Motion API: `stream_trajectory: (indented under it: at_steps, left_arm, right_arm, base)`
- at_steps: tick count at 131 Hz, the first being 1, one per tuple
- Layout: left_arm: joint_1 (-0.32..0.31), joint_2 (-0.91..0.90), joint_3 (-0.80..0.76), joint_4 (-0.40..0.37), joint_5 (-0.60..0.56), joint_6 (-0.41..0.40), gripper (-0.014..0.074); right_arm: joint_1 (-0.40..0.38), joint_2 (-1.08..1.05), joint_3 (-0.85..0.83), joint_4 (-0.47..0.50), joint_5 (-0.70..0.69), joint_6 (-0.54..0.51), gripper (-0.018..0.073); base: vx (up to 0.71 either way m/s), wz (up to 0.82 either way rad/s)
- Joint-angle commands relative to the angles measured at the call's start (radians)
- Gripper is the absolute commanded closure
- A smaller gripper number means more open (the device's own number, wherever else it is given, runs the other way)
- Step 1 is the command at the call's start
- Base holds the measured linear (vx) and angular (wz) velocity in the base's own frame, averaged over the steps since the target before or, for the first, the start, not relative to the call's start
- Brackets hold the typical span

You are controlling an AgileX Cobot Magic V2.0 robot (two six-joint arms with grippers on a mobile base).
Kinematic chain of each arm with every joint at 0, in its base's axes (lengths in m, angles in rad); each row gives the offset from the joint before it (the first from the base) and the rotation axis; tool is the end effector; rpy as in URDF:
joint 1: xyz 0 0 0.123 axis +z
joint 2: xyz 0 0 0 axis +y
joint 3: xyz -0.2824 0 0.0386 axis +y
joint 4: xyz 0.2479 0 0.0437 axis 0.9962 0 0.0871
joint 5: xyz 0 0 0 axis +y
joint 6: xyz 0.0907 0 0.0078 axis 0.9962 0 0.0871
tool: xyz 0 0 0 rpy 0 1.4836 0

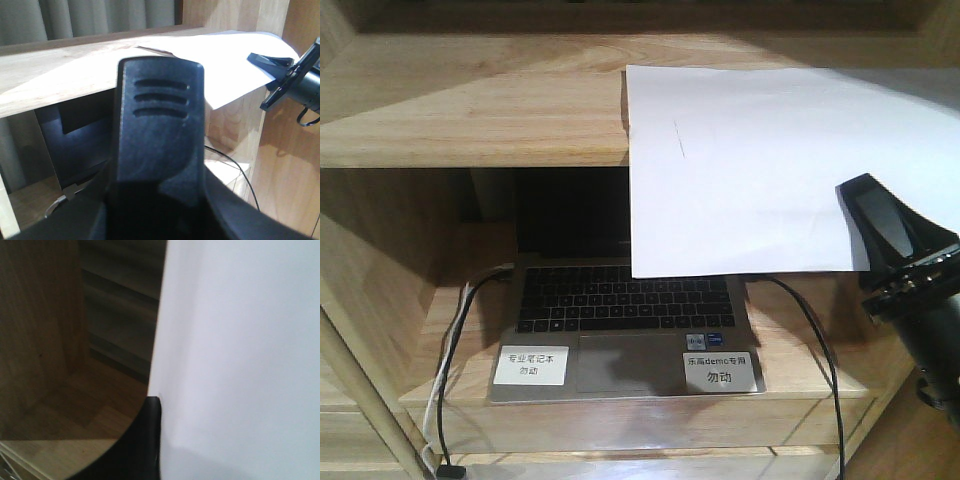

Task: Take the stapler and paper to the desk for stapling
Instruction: 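Close the right gripper on the white paper sheet's edge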

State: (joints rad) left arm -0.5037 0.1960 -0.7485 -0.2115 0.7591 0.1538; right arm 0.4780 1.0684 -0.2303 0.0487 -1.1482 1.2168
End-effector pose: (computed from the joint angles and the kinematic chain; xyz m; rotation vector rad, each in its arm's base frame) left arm 0.0008 -0.0155 0.3733 0.5300 1.6180 -0.4999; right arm 0.1617 0.0792 0.2691 0.5251 1.1992 1.4683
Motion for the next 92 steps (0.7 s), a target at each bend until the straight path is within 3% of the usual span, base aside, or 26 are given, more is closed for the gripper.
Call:
stream_trajectory:
  at_steps: [1,25,74,92]
  left_arm:
    - [-0.003,0.014,-0.026,-0.016,-0.115,-0.002,0.0603]
    - [-0.003,0.014,-0.026,-0.016,-0.116,-0.002,0.0603]
    - [-0.003,0.014,-0.026,-0.016,-0.116,-0.002,0.0603]
    - [-0.003,0.014,-0.026,-0.016,-0.116,-0.002,0.0603]
  right_arm:
    - [0.001,-0.031,-0.029,-0.013,-0.197,-0.004,0.0569]
    - [0.001,-0.076,-0.029,-0.070,-0.188,-0.008,0.0566]
    - [0.001,-0.243,-0.028,-0.324,-0.008,0.062,0.0566]
    - [0.000,-0.350,0.040,-0.290,0.022,0.072,0.0566]
  base:
    - [0.00,0.00]
    - [0.00,0.00]
    - [0.00,0.00]
    - [0.00,0.00]
